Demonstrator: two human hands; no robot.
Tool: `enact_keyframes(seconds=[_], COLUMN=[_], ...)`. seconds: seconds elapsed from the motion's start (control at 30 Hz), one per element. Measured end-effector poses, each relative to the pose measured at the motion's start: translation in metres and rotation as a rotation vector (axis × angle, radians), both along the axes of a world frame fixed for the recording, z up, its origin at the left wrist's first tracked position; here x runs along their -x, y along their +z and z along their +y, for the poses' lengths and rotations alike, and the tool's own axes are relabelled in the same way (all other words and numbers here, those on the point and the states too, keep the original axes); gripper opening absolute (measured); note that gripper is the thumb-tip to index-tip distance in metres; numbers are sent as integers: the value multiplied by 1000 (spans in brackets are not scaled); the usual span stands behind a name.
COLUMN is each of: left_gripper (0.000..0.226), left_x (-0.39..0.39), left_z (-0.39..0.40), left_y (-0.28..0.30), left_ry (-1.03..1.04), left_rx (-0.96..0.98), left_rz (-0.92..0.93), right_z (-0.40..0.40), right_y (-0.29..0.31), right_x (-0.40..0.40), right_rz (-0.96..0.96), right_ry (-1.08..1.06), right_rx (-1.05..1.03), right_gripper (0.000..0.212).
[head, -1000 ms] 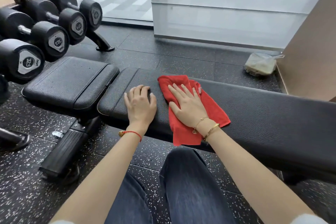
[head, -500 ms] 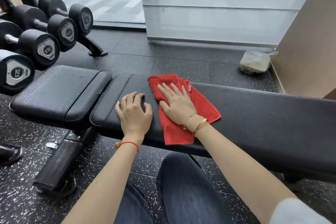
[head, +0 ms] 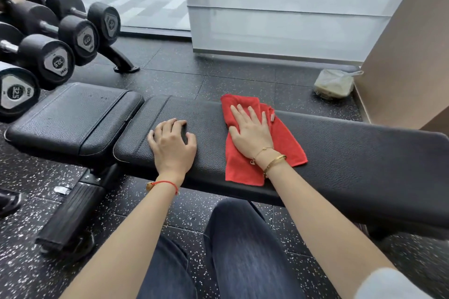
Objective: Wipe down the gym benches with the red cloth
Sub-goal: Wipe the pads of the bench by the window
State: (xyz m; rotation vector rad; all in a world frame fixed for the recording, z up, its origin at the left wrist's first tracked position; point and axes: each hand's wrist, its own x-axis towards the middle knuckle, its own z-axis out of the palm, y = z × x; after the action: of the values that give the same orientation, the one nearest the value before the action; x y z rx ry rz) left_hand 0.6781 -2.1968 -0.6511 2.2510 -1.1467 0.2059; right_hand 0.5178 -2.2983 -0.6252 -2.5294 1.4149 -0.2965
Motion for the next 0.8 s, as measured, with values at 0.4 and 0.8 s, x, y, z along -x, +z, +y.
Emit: enact_keyframes(seconds=[0.4, 0.8], left_gripper=[38, 35], left_x=[5, 95], left_z=[2, -20], left_y=[-2, 10], left_ry=[4, -170], left_rx=[-29, -36], left_rz=[-28, 105], right_z=[17, 21], right_y=[-4, -2], right_x=[95, 106], right_rz=[-26, -19], right_ry=[-20, 104], right_rx=[29, 43], right_gripper=[57, 58])
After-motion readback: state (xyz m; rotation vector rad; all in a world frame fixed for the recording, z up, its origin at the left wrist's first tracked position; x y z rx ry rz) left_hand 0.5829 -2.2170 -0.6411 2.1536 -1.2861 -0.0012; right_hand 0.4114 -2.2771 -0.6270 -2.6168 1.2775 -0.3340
